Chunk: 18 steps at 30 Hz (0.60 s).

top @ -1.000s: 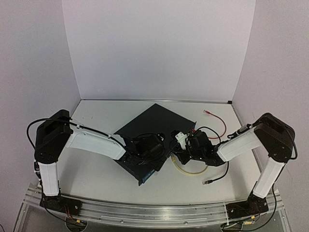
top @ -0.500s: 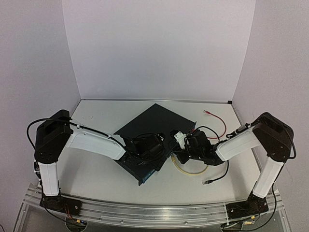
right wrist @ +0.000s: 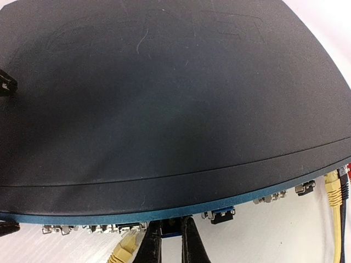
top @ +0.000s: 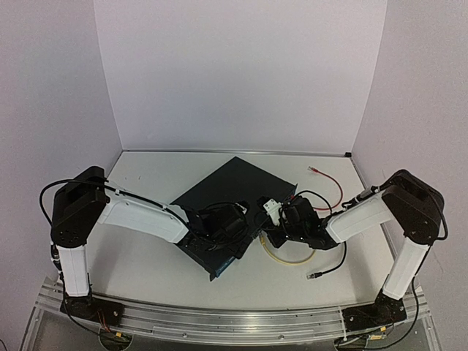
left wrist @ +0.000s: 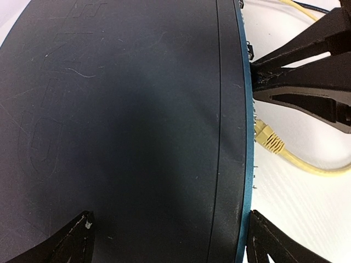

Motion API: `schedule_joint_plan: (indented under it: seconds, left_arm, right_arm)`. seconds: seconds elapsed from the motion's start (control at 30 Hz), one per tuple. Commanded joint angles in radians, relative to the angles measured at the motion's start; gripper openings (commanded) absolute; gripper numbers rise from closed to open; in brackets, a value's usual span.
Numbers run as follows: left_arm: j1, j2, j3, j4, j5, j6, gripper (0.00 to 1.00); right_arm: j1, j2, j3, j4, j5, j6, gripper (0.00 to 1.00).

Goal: Pull the plug from the switch port

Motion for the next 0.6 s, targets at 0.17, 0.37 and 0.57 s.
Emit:
schedule_joint_plan:
  seconds: [0.17,0.37,0.57]
  left_arm:
    - [0.027,0.115,-0.065,-0.149,0.144,-0.114,0.93]
    - [0.035,0.117,-0.061,-0.162,0.129,-0.136,0.93]
    - [0.042,0.12,-0.054,-0.17,0.124,-0.136,0.93]
  right_arm:
    - [-0.011,-0.03,-0.078,0.048,-0.028,-0.015,0.0]
    - [-0.011,-0.105,-0.173,0.024,-0.045,0.008,0.0]
    - [-0.011,-0.176,-0.225,-0.009,-0.061,0.029,0.0]
